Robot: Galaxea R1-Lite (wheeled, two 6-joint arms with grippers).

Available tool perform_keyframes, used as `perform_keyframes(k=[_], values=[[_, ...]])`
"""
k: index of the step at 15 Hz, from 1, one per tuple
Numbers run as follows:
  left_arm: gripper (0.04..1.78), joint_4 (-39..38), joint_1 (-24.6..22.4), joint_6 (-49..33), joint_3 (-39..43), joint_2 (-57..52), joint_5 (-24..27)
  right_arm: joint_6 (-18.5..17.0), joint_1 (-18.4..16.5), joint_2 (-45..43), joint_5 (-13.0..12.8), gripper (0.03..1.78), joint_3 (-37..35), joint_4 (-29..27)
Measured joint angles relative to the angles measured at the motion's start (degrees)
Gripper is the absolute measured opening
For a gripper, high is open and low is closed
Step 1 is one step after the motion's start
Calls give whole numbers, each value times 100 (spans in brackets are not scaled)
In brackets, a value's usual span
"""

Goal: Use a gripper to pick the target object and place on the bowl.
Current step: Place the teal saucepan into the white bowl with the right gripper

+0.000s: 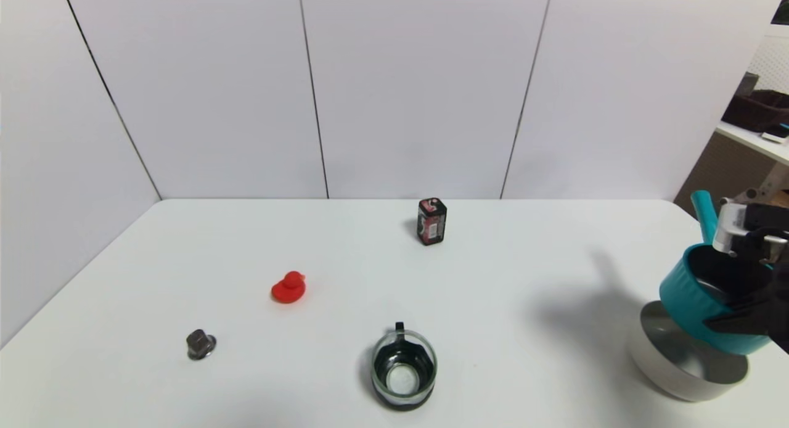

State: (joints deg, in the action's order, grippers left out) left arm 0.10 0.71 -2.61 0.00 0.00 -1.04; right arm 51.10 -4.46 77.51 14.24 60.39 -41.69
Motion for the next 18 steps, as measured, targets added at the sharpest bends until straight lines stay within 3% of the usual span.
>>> perform_keyframes(k=[4, 18], values=[[169, 0, -2, 0, 0, 0, 2, 63, 59, 154, 336, 10, -45, 38], [169, 0, 0, 0, 0, 0, 2, 278, 105, 289, 306, 10, -301, -9]])
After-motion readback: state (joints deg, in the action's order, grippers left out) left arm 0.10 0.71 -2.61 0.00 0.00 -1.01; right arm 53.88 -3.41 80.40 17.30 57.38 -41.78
